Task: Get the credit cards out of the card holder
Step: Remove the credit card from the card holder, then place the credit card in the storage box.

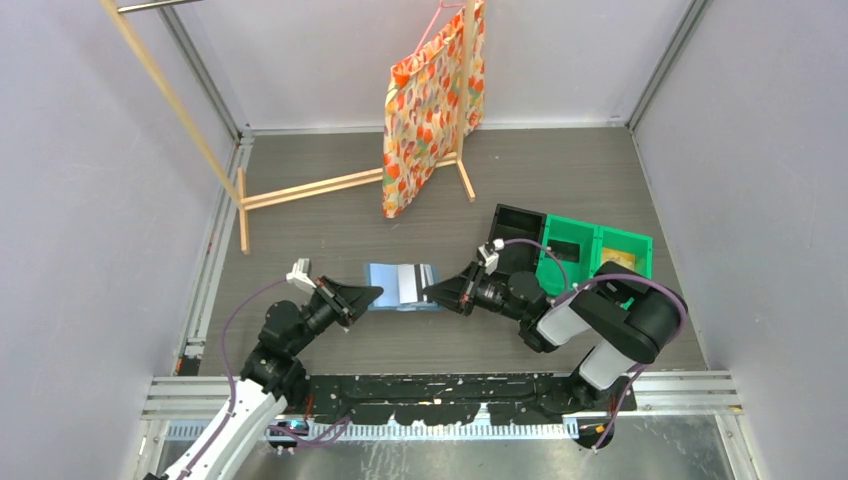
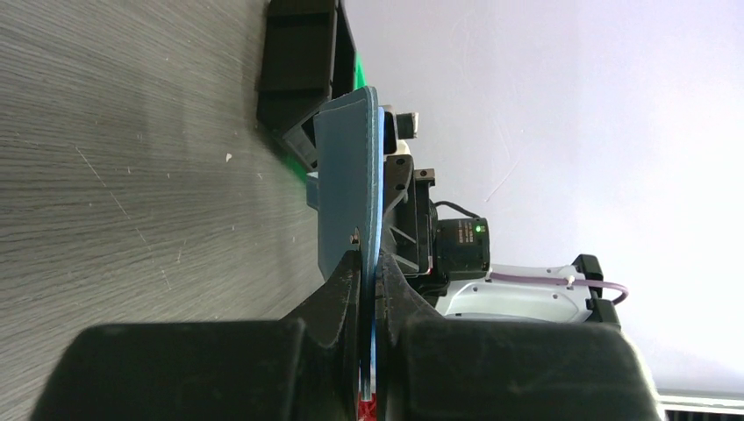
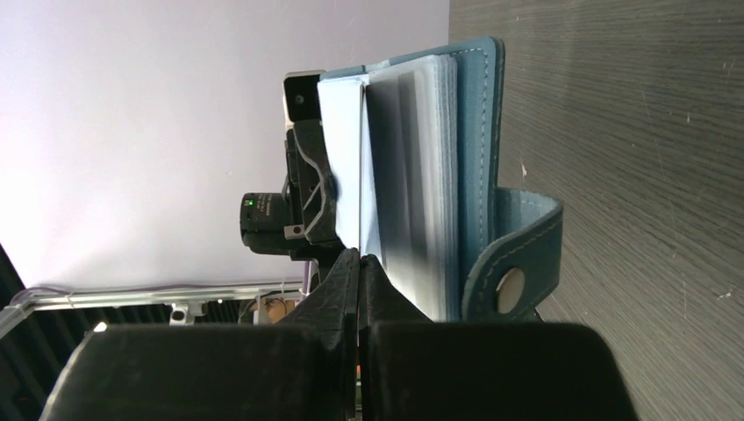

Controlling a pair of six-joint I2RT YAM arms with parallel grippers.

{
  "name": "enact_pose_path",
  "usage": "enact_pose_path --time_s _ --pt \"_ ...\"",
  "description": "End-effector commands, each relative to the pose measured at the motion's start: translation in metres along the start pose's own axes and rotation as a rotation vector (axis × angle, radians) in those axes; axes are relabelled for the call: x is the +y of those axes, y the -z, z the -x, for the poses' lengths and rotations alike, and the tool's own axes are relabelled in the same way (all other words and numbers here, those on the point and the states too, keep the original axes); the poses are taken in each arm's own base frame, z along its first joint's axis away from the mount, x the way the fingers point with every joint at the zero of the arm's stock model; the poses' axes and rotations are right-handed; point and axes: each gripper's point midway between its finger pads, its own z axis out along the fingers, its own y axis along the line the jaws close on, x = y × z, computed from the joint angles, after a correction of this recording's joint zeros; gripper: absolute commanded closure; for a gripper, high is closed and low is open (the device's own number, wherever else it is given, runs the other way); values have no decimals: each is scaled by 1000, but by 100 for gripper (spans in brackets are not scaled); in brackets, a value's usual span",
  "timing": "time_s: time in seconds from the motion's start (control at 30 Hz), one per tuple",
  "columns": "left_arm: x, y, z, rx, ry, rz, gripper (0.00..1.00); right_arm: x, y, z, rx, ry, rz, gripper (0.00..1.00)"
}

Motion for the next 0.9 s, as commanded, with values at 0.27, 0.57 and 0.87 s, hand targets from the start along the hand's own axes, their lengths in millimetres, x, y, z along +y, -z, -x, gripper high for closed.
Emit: enact_pose_path --time_s 0.27,0.57,0.87 --pt "17 4 6 -26 -53 131 100 24 35 19 -12 232 -96 99" --pt "21 -8 3 56 -140 223 99 59 137 89 -286 755 -782 99" --pt "15 -24 0 132 -191 235 99 82 211 130 -560 715 -1215 99"
